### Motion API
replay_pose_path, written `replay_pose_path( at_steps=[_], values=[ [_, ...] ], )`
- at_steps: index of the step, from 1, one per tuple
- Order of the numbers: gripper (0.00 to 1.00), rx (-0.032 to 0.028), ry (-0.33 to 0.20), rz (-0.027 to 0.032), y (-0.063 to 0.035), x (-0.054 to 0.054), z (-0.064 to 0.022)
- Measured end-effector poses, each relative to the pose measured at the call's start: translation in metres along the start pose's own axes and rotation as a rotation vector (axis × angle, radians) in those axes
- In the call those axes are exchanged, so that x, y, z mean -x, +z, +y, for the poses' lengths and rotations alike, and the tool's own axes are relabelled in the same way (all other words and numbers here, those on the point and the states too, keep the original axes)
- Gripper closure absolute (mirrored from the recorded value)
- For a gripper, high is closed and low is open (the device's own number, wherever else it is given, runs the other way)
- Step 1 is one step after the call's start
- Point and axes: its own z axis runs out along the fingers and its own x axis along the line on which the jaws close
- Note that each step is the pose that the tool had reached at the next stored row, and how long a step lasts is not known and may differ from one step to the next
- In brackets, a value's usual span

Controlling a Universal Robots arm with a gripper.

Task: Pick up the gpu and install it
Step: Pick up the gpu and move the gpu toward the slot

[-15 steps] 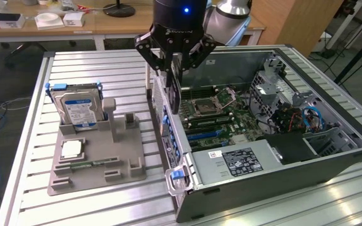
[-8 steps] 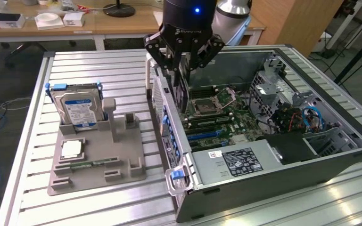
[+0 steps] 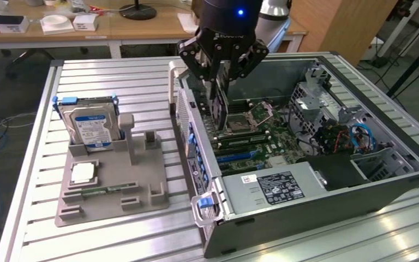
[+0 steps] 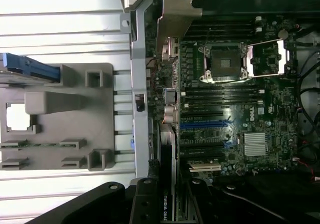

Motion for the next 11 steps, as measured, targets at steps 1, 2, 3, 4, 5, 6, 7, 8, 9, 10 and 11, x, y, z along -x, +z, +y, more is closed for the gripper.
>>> replay_pose_path(
  at_steps=[1,2,3,4,5,6,7,8,9,10,11],
  values=[
    [0.74,0.0,0.0,0.0,0.0,0.002,0.0001],
    [0.74,-0.0001,0.0,0.0001,0.0,0.003,0.0003],
    [0.74,-0.0001,0.0,0.0001,0.0001,0.005,0.0004],
    [0.74,-0.0001,0.0,0.0001,0.0001,0.007,0.0005],
    [0.74,-0.0001,0.0,0.0001,0.0002,0.009,0.0006],
    [0.74,0.0,0.0,0.0001,0.0003,0.01,0.0008],
    [0.74,0.0,0.0,0.0001,0.0003,0.012,0.0009],
    [0.74,0.0,0.0,0.0001,0.0003,0.013,0.001],
    [0.74,0.0,0.0,0.0001,0.0004,0.015,0.0011],
    [0.74,-0.0001,0.0,0.0002,0.0004,0.017,0.0012],
    [0.74,-0.0001,0.0,0.0001,0.0005,0.018,0.0013]
  ],
)
